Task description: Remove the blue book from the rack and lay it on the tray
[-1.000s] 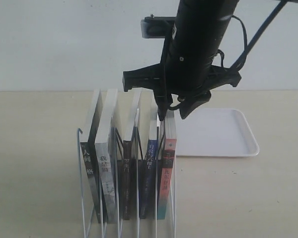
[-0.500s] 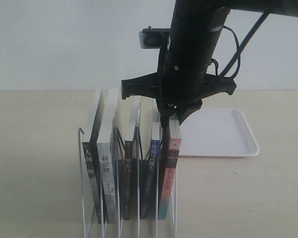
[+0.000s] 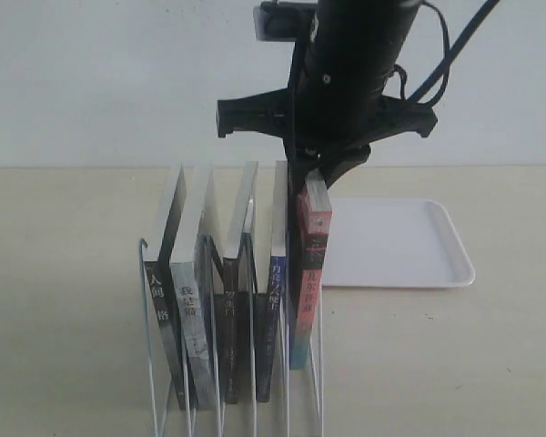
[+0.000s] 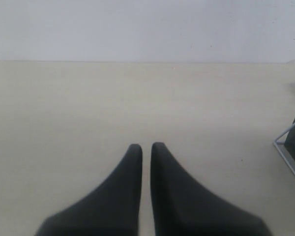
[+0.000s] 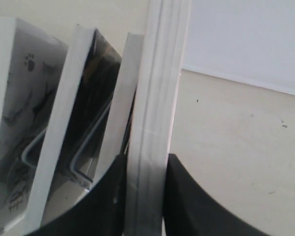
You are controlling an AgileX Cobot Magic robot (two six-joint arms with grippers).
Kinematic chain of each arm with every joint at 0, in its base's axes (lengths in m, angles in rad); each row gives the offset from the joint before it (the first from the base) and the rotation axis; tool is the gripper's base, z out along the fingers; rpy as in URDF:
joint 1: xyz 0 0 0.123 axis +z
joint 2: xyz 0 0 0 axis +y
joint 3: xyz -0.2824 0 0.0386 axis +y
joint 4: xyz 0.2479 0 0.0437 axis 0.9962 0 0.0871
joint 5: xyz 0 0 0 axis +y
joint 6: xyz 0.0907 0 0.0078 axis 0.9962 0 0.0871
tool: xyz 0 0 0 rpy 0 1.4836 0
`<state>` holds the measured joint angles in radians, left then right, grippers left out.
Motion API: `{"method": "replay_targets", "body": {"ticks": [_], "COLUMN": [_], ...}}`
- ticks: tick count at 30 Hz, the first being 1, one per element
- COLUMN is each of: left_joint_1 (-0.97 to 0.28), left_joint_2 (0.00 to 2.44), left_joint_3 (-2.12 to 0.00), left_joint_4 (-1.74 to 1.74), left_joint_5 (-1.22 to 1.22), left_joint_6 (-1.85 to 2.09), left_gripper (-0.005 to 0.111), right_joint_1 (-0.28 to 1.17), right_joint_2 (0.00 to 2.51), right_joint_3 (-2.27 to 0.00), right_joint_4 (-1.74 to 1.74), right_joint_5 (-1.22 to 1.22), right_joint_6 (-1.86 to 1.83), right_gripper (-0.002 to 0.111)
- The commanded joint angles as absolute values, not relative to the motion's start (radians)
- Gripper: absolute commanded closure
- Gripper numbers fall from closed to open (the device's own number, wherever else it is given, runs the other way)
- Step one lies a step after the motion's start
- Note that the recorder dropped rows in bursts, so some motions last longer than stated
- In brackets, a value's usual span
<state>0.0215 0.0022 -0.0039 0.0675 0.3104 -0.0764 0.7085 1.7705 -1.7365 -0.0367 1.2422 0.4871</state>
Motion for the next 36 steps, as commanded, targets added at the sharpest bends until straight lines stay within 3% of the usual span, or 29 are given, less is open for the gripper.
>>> {"method": "replay_targets", "body": {"ticks": [1, 36], "left_joint_1": [0.013, 0.013], "left_joint_2": [0.000, 0.000], "left_joint_3": [0.000, 0.000], "left_joint_4": [0.069, 0.069], "left_joint_5": [0.307, 0.307], "left_joint_6": [-0.074, -0.074], "left_gripper": [0.101, 0.101], "right_joint_1": [0.708, 0.708], "right_joint_2": [1.727, 1.783], "right_joint_3": [-1.758, -1.756], "right_joint_4": [-0.034, -0.009], "right_joint_5": [1.221, 1.221], "right_joint_6": [0.483, 0.458], "right_gripper": [0.108, 0.108]}}
